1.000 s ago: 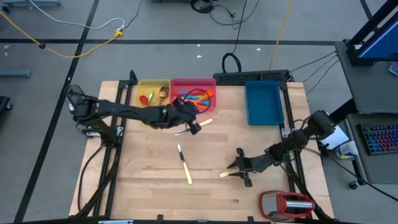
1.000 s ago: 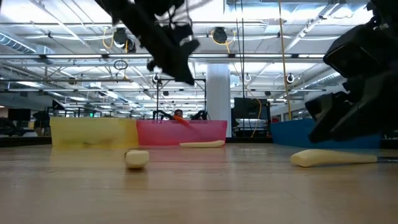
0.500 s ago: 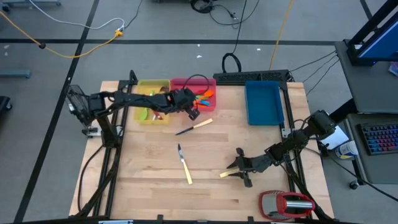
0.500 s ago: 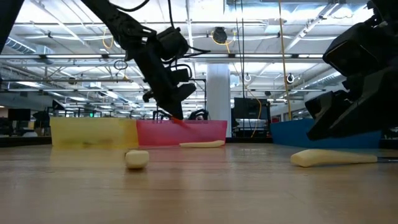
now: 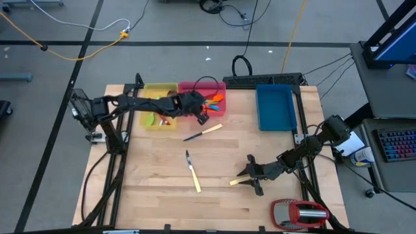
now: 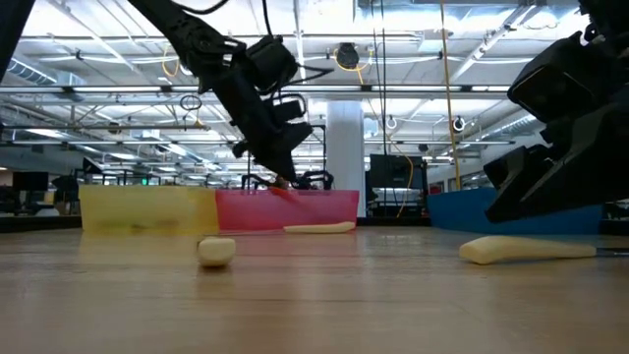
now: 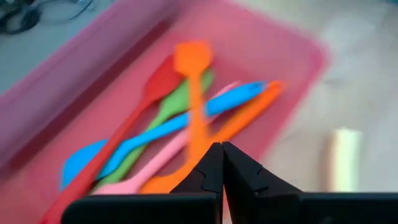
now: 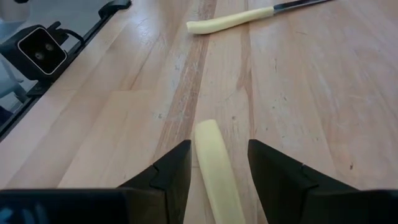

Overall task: Pick & Place Kitchen Items
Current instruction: Put the orange spatula into the red bin, then put the bottom right yellow table knife into the blue bin

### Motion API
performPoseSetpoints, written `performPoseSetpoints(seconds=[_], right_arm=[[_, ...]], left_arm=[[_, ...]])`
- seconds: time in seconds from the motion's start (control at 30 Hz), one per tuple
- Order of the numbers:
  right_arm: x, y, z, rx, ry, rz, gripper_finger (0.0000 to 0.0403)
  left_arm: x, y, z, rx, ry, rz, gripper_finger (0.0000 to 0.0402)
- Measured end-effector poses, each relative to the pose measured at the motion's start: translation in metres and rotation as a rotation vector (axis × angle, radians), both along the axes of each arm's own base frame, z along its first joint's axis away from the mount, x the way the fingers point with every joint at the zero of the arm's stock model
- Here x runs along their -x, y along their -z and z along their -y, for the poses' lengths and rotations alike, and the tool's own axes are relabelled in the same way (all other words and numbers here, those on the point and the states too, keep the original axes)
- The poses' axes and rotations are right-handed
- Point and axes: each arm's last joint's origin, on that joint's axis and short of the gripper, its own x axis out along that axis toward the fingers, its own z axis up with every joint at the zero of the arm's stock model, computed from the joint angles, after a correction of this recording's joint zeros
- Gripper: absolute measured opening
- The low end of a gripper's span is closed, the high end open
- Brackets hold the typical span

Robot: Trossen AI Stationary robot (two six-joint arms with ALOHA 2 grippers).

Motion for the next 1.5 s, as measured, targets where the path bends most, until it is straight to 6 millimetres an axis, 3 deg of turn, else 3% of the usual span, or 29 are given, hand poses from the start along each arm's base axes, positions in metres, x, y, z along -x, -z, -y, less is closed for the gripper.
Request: performPoseSetpoints(seconds=[0.23, 0.47, 0.6, 0.7, 0.9, 1.17, 1.5], right_arm=[[0.000, 0.000, 0.000, 0.001, -0.001, 0.000, 0.0154], [0.000, 0.000, 0.000, -0.001, 0.001, 0.000, 0.0157], [0.000, 0.000, 0.000, -0.002, 0.000, 0.000, 0.0157], [0.000, 0.000, 0.000, -0.008, -0.017, -0.005, 0.0157], [0.001, 0.000, -0.003, -0.030, -0.071, -0.018, 0.0158], [0.000, 0.000, 0.000, 0.073, -0.029, 0.014, 0.0158], [-0.006, 0.011, -0.002, 0.071, -0.015, -0.031, 0.0188]], left_arm=[[-0.002, 0.002, 0.012, 0.007, 0.041, -0.042, 0.0004], [0.015, 0.011, 0.000, -0.018, -0.138, -0.182, 0.0006], [0.017, 0.009, -0.004, -0.007, -0.172, -0.160, 0.0005], [0.016, -0.005, 0.002, -0.031, -0.148, -0.107, 0.0007], [0.018, -0.046, 0.033, -0.071, -0.060, 0.025, 0.0010], [0.029, -0.095, 0.082, -0.098, 0.075, 0.198, 0.0003], [0.033, -0.113, 0.130, -0.093, 0.224, 0.295, 0.0012]])
